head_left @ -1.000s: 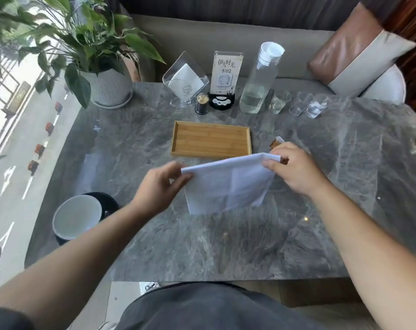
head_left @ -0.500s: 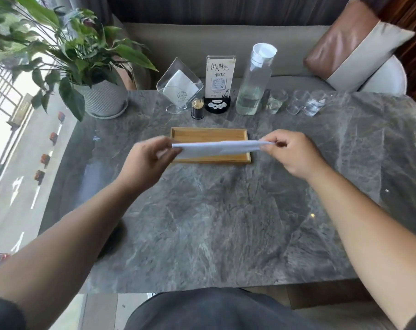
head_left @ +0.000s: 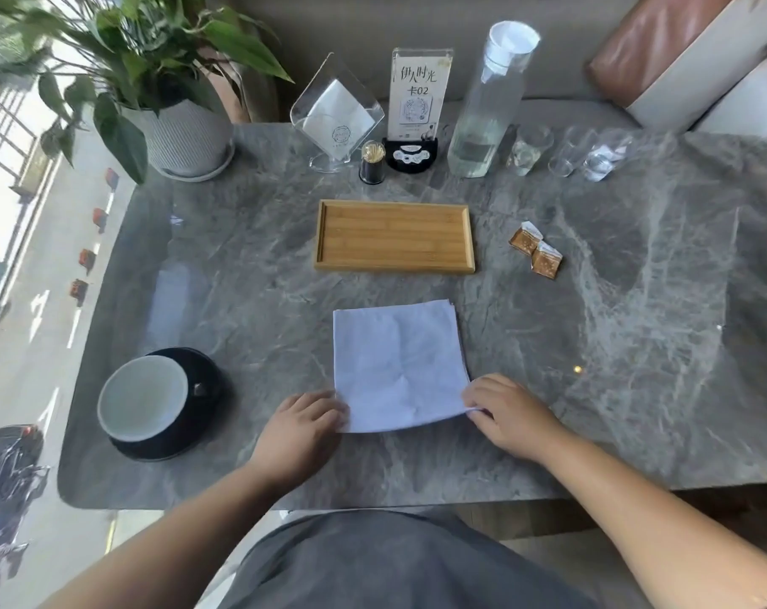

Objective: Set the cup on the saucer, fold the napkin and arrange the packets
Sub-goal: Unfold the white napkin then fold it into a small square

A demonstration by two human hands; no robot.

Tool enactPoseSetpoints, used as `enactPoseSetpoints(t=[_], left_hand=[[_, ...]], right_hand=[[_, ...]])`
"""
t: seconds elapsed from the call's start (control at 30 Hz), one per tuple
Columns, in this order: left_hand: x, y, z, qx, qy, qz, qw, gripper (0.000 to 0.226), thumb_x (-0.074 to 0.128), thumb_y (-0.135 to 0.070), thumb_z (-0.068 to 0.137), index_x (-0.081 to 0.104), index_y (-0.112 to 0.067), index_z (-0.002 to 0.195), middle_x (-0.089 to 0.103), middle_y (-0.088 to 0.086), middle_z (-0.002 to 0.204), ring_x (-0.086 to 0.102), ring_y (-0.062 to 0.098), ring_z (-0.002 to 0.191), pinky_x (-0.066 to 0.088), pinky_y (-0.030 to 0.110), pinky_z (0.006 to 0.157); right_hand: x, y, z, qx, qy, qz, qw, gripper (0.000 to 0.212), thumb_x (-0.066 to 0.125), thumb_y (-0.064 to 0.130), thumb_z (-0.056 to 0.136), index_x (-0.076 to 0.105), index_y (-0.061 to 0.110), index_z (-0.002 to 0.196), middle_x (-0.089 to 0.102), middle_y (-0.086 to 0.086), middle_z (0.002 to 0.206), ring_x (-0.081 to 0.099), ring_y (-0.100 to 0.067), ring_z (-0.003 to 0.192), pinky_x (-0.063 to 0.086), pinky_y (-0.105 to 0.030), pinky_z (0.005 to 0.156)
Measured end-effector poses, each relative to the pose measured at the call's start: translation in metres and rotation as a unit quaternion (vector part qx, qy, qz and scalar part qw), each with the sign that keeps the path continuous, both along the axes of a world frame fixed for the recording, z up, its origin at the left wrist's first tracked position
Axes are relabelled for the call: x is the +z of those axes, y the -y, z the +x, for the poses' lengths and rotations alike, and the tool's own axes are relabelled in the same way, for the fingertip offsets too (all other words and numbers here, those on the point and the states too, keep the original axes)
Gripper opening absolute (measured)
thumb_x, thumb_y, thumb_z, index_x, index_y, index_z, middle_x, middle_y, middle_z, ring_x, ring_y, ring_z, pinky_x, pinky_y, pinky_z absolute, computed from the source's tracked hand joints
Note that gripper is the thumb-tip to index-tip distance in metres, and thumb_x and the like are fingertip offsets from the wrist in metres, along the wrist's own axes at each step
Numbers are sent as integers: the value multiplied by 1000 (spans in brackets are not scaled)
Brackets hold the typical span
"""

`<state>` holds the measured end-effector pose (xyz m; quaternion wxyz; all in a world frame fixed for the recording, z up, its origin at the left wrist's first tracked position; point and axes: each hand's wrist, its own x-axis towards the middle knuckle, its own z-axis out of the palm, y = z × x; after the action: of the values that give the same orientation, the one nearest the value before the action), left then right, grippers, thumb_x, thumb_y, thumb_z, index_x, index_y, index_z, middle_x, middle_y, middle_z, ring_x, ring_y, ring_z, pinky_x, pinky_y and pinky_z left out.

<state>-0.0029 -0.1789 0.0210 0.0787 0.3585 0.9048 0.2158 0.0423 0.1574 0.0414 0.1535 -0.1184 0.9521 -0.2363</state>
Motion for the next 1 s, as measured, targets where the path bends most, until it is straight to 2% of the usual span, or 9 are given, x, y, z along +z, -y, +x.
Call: enactPoseSetpoints(t=[0.17,0.3,0.43,0.5,0.6,0.7,0.8,0.87,1.0], left_hand=[[3,2,7,-25,-15,9,1000,21,52,-27,82,71,-19,84,73,-8,99,68,17,101,53,28,80],[5,5,11,-15,38,52,998,24,51,-24,84,71,-14,94,73,-3,99,69,19,91,54,31,76],[16,-3,1,104,111,111,982,21,52,-29,89,69,-21,98,70,-8,84,63,14,71,49,28,65],[20,-13,-13,168,139,140,966,13,55,-27,92,64,-26,83,63,-13,69,55,7,60,43,26,59],[18,-32,-43,261,169,130,942,33,56,-25,94,44,-34,64,48,-9,53,46,7,52,33,25,51],[9,-47,-72,294,191,78,933,18,53,-29,94,55,-27,77,53,-8,59,50,14,58,32,31,52],[1,-56,-91,304,195,26,932,25,49,-33,96,62,-12,94,65,3,76,60,27,72,44,36,58],[-5,-57,-97,303,187,-7,934,27,47,-34,96,61,-11,97,68,8,83,61,32,77,48,41,62],[-15,-58,-98,304,184,-50,933,26,44,-34,95,55,-17,113,69,9,94,62,32,80,48,38,61]], right_hand=[[5,-3,1,4,33,13,999,10,54,23,90,63,19,89,62,6,93,53,-13,97,41,-30,86],[10,-5,6,-31,90,10,995,9,52,27,90,61,27,88,60,11,85,55,-11,83,40,-27,72],[16,-9,-11,-181,115,-92,972,6,56,29,90,60,32,86,64,13,79,58,-4,73,43,-22,65],[15,-7,-31,-230,86,-132,960,8,59,24,90,60,30,86,64,11,76,56,-6,69,42,-21,64],[7,-1,-63,-287,70,-159,942,2,60,20,90,61,21,91,65,0,82,56,-13,73,41,-29,68],[-10,1,-85,-336,76,-151,926,11,60,23,90,62,17,99,65,-1,87,58,-17,81,40,-28,70],[-26,3,-97,-362,80,-123,920,9,60,25,89,61,20,97,61,6,80,59,-18,81,37,-26,66],[-34,4,-102,-371,77,-104,920,14,60,27,89,62,18,99,59,6,79,59,-18,80,39,-27,67],[-40,7,-106,-375,69,-90,920,16,61,28,88,61,19,101,59,4,82,60,-22,82,47,-33,72]])
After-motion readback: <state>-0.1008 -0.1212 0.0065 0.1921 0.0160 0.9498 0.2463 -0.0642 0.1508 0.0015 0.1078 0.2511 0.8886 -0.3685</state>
